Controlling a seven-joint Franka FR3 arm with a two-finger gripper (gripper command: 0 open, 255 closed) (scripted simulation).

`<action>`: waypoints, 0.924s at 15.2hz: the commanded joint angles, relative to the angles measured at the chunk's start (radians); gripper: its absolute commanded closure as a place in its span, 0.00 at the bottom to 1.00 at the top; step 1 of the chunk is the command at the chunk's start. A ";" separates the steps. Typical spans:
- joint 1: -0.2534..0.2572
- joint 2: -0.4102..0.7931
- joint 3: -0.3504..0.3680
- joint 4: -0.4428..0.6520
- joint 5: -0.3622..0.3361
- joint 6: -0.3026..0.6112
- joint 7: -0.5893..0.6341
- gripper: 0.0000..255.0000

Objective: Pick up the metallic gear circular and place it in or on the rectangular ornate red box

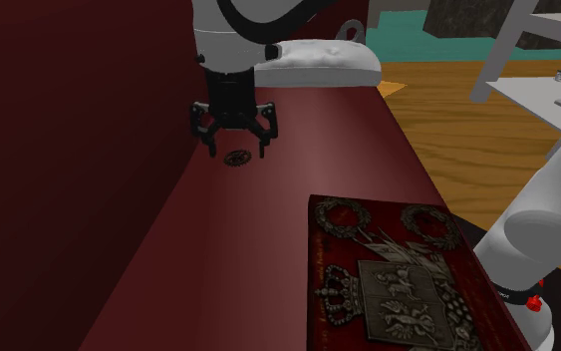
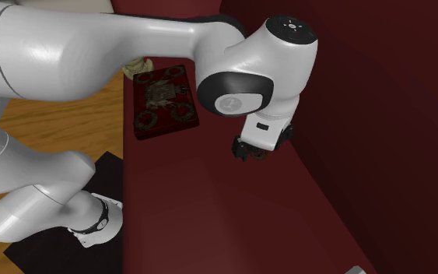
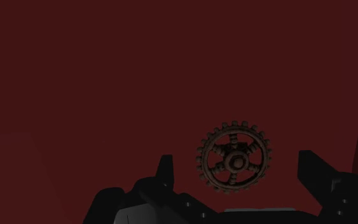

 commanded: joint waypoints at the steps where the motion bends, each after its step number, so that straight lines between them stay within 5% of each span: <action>1: 0.000 0.000 0.000 0.000 0.000 0.000 0.000 0.00; 2: 0.000 0.000 0.000 0.000 0.000 0.000 0.000 0.00; 3: 0.000 0.000 0.000 0.000 0.000 0.000 0.000 1.00; 14: 0.000 -0.001 -0.001 0.026 0.000 -0.026 0.001 1.00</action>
